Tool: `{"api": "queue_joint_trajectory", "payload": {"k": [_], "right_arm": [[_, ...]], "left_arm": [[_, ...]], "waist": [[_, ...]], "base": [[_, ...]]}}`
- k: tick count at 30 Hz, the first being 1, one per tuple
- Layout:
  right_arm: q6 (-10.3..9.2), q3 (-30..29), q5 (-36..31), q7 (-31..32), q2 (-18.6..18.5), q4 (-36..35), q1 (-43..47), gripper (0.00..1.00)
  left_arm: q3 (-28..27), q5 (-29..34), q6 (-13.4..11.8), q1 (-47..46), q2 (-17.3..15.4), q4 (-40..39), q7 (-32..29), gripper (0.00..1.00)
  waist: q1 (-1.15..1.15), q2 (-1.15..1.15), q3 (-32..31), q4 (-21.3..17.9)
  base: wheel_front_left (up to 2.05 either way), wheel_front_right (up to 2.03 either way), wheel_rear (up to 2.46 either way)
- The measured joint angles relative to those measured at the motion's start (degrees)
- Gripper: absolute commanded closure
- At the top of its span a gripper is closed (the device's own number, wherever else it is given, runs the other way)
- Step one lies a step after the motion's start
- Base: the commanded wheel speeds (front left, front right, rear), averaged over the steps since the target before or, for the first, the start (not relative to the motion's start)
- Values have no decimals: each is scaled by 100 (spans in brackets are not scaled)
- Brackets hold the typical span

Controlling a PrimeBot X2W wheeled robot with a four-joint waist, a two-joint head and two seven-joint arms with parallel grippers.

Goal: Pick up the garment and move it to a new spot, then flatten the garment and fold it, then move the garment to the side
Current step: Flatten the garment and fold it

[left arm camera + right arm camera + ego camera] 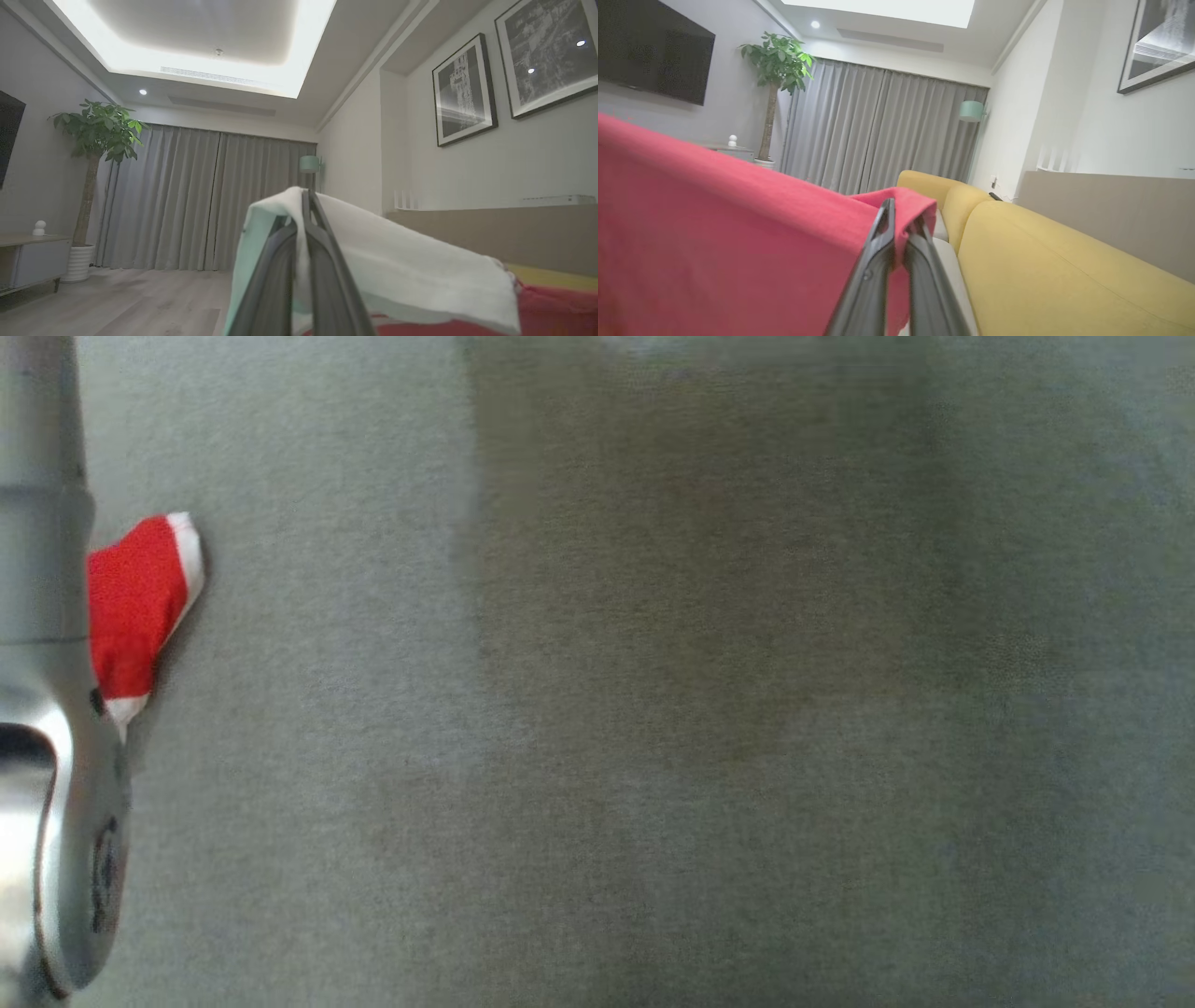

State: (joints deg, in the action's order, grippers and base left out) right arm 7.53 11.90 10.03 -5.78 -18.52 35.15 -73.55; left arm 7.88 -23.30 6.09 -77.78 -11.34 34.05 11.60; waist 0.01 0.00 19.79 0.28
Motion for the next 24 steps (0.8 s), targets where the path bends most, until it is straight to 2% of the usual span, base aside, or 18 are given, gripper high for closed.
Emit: {"api": "queue_joint_trajectory", "payload": {"k": [6,14,20,24], "right_arm": [[0,413,-58,-444,-26,1058,283,100],[0,1293,244,-422,-260,2058,1561,100],[0,2103,1121,-93,-550,2076,2319,100],[0,2608,1651,144,-969,1773,2705,100]], "left_arm": [[489,109,103,315,62,555,240,100],[1083,158,149,1987,120,831,286,100],[1837,89,149,3298,-62,522,257,100],[2449,-196,149,3958,-502,51,-99,100]], "waist": [[-1,0,-34,216],[-1,0,-232,372],[-1,0,-559,436],[-2,0,-829,486]], "base": [[0,0,0],[0,0,0],[0,0,0],[0,0,0]]}}
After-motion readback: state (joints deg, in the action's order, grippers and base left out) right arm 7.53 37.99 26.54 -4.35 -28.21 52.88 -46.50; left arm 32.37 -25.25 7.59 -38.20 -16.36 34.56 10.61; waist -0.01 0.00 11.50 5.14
